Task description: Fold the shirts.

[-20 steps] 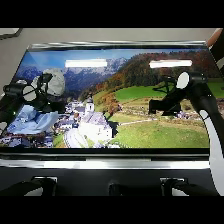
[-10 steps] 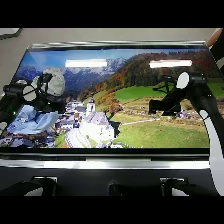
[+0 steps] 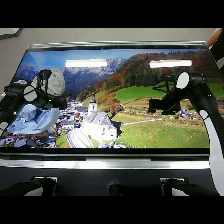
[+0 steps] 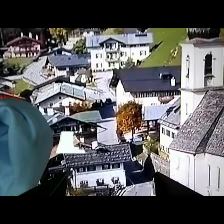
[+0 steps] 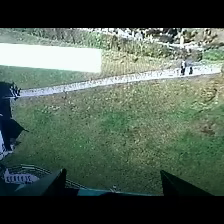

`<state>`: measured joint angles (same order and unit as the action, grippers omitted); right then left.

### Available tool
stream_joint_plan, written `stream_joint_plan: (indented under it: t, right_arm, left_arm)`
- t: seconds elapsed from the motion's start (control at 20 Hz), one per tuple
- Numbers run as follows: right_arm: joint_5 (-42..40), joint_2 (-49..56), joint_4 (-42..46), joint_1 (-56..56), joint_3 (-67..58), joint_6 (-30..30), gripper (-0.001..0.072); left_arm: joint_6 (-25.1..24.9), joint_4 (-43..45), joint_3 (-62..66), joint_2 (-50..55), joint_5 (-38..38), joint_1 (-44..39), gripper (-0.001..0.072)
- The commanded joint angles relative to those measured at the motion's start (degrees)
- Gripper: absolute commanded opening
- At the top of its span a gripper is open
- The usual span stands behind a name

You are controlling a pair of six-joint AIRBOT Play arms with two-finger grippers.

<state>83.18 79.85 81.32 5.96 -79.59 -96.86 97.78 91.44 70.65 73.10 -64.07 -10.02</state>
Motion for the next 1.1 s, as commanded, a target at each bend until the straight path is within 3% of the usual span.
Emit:
stream_joint_plan:
  t: [0.0, 0.2, 0.3, 0.35, 0.4, 0.45, 0.55, 0.65, 0.75, 0.9, 1.05]
  right_arm:
    - [-2.3, 0.0, 0.5, 0.0, 0.0, 0.0, 0.0683]
    - [-2.4, 0.0, 3.1, 0.0, 0.0, 0.2, 0.0682]
    - [-2.2, 0.0, 3.4, 0.1, 0.0, 0.2, 0.0682]
    - [-2.1, 0.0, 3.3, 0.1, 0.0, 0.2, 0.0682]
    - [-2.1, 0.0, 3.3, 0.1, 0.0, 0.2, 0.0682]
    - [-2.2, 0.0, 3.3, 0.1, 0.0, 0.2, 0.0682]
    - [-2.8, 0.0, 3.3, 0.1, 0.0, 0.2, 0.0682]
    - [-3.0, 0.0, 3.2, 0.1, 0.0, 0.2, 0.0682]
    - [-3.5, 0.0, 2.9, 0.1, 0.0, 0.2, 0.0677]
    - [-4.2, 0.0, 1.7, 0.1, 0.0, 1.6, 0.0658]
    - [-3.7, 0.0, 1.6, 0.1, 0.0, 1.6, 0.0659]
  left_arm:
    - [0.3, -0.1, 0.0, 0.1, 6.4, 0.0, 0.0607]
    - [0.4, 0.9, 0.0, -0.1, 5.6, 0.1, 0.0614]
    - [-9.1, 7.3, 1.9, -0.2, 1.8, 1.0, 0.0613]
    - [-10.5, 13.9, 3.6, -0.3, -0.6, 1.8, 0.0614]
    - [-8.9, 20.5, 5.3, -0.2, -2.5, 3.5, 0.066]
    - [-3.1, 22.8, 6.2, -0.2, -3.3, 6.6, 0.072]
    - [5.6, 12.4, 5.4, 0.0, -5.8, 17.6, 0.072]
    - [2.5, -6.2, 0.7, 0.5, -5.5, 29.4, 0.072]
    - [0.2, -17.1, -5.6, 1.0, -3.9, 38.5, 0.072]
    - [-0.2, -24.7, -12.9, 2.7, 0.5, 46.2, 0.072]
    - [-1.8, -26.1, -16.6, 4.7, 2.7, 46.7, 0.072]
